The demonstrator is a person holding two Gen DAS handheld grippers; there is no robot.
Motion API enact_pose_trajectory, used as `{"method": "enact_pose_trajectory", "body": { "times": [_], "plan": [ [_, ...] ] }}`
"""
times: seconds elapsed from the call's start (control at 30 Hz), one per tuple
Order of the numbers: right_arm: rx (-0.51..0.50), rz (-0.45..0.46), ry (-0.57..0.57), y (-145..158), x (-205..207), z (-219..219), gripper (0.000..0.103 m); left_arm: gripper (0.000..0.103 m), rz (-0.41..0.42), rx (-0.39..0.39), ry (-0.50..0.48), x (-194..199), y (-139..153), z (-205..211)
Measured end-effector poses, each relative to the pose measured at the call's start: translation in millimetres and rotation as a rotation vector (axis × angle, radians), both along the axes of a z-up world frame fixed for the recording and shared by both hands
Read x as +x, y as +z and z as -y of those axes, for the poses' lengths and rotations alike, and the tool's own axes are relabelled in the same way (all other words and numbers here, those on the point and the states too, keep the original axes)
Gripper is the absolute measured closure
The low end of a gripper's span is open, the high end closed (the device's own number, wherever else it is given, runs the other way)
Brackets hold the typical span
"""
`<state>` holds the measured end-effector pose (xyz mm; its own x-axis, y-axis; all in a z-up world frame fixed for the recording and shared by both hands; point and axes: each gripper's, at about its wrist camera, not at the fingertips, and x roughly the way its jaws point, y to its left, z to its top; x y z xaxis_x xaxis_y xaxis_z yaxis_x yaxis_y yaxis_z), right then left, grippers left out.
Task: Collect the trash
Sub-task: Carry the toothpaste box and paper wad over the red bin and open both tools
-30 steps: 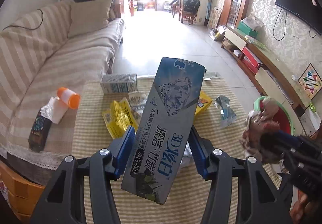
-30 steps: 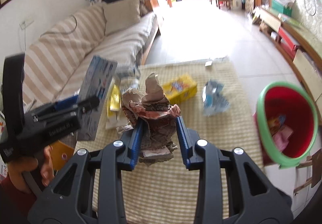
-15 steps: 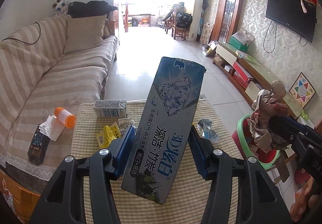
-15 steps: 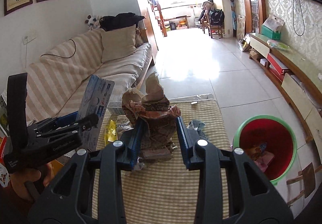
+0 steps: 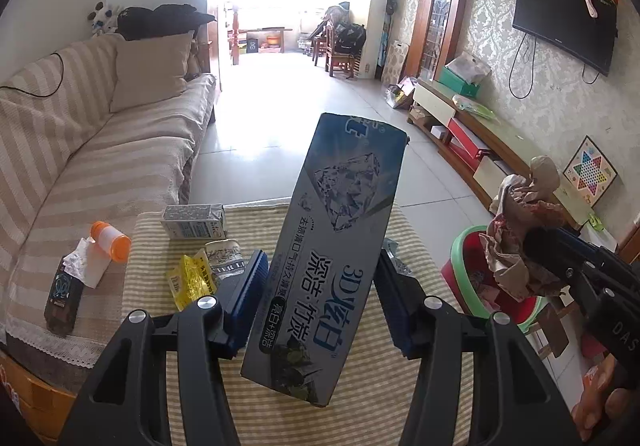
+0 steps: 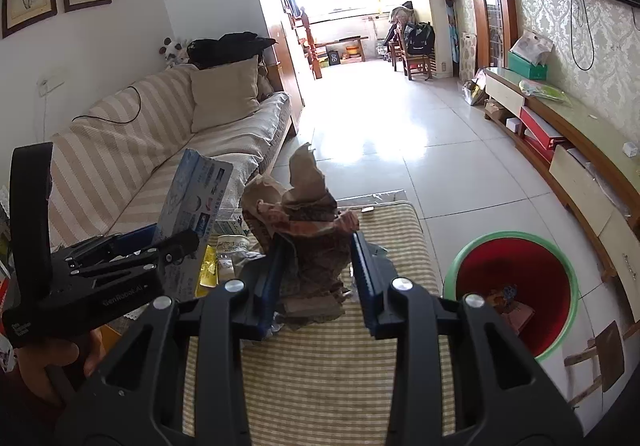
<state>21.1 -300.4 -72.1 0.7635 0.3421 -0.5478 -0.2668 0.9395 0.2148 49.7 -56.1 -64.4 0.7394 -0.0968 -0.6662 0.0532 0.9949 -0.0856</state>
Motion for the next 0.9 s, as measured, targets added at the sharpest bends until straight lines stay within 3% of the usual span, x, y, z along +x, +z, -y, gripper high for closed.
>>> {"method": "enact_pose_trajectory", "body": {
  "times": [0.5, 0.9],
  "plan": [
    [0.041, -0.013, -0.091, -11.5, 7.6, 47.9, 0.07, 0.051, -0.006, 0.02, -0.078, 12.6, -3.6, 47.1],
    [0.066, -0.033, -0.215, -26.8, 5.4, 105.7, 0.07, 0.051, -0.029, 0.007, -0.185, 30.2, -17.6, 109.0]
  ]
}}
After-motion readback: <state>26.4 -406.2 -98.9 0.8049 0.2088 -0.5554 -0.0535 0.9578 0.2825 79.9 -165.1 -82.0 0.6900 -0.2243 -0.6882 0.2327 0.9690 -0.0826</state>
